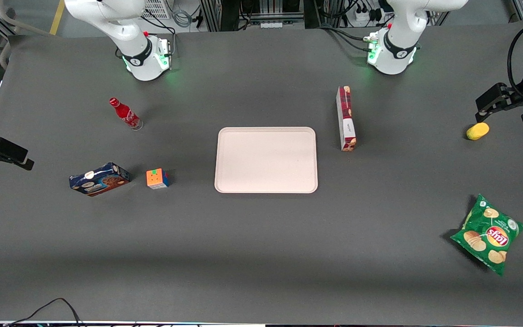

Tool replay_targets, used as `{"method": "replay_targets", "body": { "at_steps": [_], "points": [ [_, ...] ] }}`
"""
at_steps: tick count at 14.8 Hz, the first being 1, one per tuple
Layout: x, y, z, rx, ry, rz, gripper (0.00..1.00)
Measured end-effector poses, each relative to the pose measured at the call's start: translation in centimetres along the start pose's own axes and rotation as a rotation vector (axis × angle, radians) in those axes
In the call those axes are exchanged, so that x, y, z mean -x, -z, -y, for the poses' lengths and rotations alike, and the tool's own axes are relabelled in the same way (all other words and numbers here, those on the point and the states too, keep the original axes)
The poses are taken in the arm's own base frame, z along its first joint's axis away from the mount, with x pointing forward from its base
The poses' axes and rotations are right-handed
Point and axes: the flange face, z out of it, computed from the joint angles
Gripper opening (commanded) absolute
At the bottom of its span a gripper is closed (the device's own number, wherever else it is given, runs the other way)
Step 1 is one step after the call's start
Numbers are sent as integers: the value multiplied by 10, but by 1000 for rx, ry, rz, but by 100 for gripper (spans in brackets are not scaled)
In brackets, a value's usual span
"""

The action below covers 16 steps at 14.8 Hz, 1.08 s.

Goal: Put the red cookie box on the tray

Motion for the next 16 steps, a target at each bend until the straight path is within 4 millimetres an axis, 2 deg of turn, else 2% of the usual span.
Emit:
{"method": "replay_targets", "body": {
  "at_steps": [7,10,12,14,16],
  "points": [
    [0,-3,-1,-1,-4,13,100],
    [3,-16,-18,-3,-35,86,100],
    [6,-36,-34,-6,-54,140,100],
    [10,-67,-51,-13,-30,193,100],
    [17,-96,-75,-26,-7,225,100]
  ]
}}
